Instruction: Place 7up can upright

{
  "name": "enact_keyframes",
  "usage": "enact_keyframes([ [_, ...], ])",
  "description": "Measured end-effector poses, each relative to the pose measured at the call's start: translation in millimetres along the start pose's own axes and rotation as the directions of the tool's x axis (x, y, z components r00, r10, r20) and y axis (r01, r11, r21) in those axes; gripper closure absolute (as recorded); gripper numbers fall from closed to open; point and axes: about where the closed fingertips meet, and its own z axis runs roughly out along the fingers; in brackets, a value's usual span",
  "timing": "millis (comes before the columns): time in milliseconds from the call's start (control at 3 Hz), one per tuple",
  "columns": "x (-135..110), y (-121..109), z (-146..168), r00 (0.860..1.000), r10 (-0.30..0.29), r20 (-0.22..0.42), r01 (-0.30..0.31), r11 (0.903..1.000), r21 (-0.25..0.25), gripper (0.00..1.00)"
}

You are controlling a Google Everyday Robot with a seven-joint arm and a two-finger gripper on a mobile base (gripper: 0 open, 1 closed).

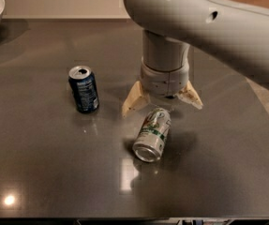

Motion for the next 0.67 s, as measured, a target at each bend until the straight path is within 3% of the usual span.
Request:
enact_keyframes([
  [333,6.5,7.0,12.8,0.998,0.055,-0.031,-0.055,0.9985,0.0,0.0],
  [667,11.9,10.1,20.2,0.994,0.094,-0.056,-0.094,0.9955,-0.001,0.17],
])
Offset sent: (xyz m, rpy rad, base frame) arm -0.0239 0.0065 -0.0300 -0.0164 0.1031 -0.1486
